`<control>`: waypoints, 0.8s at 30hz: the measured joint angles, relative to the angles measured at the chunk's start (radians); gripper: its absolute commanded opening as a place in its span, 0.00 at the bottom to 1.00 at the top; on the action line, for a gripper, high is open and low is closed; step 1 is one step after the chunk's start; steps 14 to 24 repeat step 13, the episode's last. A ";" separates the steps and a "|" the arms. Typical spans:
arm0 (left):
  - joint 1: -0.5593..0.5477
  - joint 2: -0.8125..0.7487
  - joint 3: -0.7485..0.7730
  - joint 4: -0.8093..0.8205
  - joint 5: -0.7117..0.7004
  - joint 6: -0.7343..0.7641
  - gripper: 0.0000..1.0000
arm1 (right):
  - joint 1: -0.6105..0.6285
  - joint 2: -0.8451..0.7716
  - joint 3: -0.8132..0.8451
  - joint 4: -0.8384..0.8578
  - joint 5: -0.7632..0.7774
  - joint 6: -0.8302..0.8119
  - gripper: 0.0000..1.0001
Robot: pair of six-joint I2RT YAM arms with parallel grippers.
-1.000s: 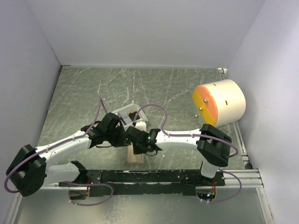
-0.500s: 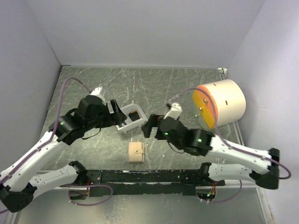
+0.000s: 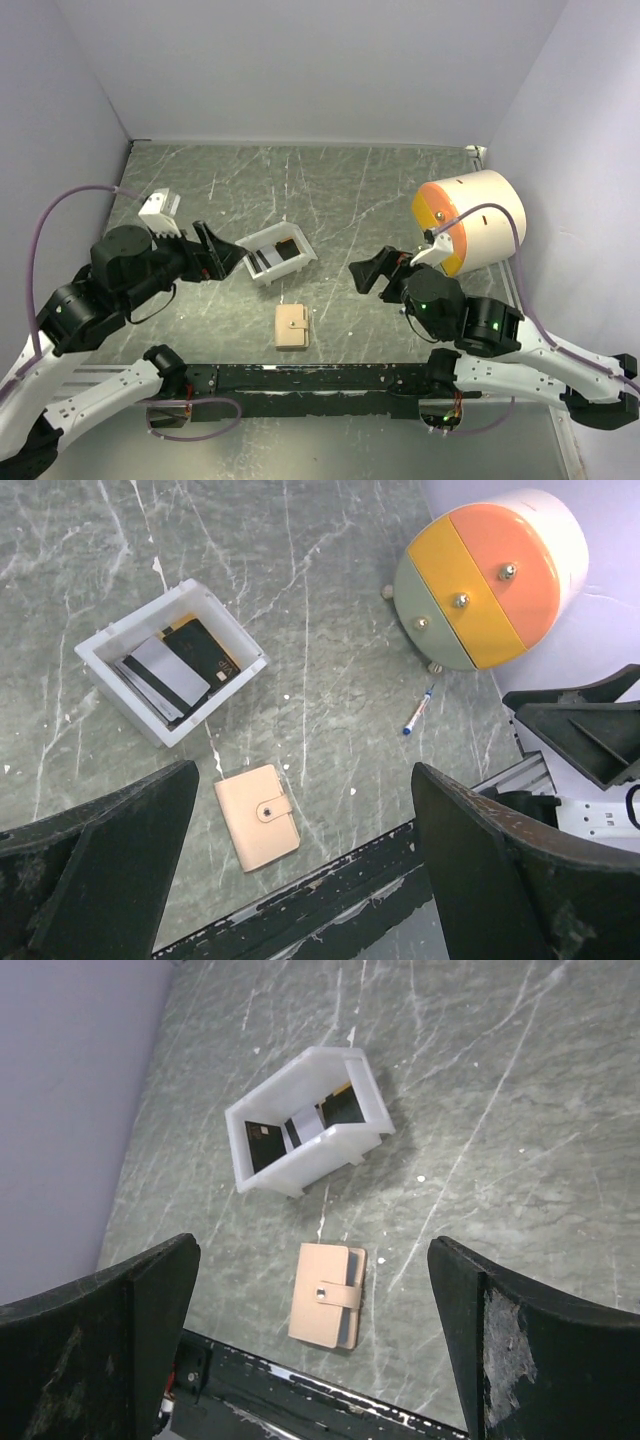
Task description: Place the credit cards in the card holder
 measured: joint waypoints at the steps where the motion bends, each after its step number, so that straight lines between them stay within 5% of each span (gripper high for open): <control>1: 0.000 -0.019 -0.014 0.005 0.001 0.000 1.00 | 0.000 -0.009 -0.010 0.001 0.003 -0.001 1.00; 13: 0.000 -0.039 -0.173 0.038 0.024 -0.029 1.00 | 0.000 -0.054 -0.081 0.011 0.007 -0.002 1.00; 24: 0.000 -0.039 -0.173 0.038 0.024 -0.029 1.00 | 0.000 -0.054 -0.081 0.011 0.007 -0.002 1.00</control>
